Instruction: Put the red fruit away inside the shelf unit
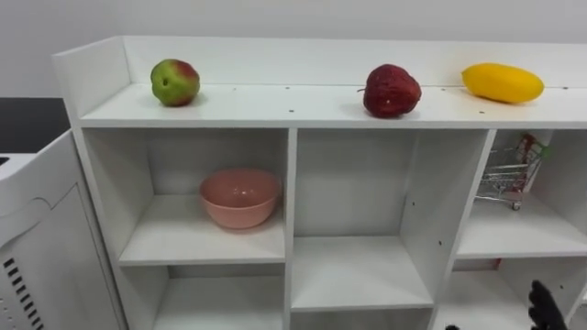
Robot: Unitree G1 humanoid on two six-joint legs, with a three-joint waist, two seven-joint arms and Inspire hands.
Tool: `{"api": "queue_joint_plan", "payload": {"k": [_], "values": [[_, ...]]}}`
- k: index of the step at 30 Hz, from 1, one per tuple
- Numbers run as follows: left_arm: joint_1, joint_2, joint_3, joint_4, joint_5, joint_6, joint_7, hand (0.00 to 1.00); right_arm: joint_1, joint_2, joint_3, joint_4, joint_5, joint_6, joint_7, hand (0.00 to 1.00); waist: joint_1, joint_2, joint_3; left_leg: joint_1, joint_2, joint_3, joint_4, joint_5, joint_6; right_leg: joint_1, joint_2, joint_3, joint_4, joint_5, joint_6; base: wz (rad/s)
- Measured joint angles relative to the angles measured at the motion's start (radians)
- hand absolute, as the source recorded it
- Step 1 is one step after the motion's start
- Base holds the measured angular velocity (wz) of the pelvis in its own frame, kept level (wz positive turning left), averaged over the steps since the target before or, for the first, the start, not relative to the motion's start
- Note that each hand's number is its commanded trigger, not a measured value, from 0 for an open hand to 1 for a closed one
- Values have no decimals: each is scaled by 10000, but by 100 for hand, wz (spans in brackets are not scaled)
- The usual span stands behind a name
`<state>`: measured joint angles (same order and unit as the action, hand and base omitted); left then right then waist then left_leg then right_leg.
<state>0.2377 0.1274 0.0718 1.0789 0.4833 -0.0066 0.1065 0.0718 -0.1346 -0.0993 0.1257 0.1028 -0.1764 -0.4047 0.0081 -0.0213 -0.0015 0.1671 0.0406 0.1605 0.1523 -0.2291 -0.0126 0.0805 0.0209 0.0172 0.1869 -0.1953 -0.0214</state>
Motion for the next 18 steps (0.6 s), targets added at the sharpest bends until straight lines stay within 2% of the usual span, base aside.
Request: {"api": "queue_joint_plan", "payload": {"k": [2,6,13,18], "values": [[11,19,0,20,-4,-72,0,0,-31,-50,-6,-387,1,-180,-69,0,-4,-18,-15,9,3,-11,0,0,0,7,-6,-59,-10,0,0,0],[-8,18,15,11,-4,-106,-8,0,-157,-163,-25,-1125,49,-205,-224,0,36,-34,-22,3,4,-12,0,0,0,4,-21,-141,-10,7,10,0],[-25,61,5,20,-2,-106,-126,0,-1214,-315,-126,-2030,28,-299,-595,0,10,-53,-33,13,11,-20,41,3,5,40,-29,-220,-10,52,23,0],[-41,84,6,18,1,-105,-212,0,-2134,-686,-183,-2618,61,-461,-871,0,59,-78,-32,-29,12,-80,86,3,5,45,-34,-296,-8,56,22,3]]}}
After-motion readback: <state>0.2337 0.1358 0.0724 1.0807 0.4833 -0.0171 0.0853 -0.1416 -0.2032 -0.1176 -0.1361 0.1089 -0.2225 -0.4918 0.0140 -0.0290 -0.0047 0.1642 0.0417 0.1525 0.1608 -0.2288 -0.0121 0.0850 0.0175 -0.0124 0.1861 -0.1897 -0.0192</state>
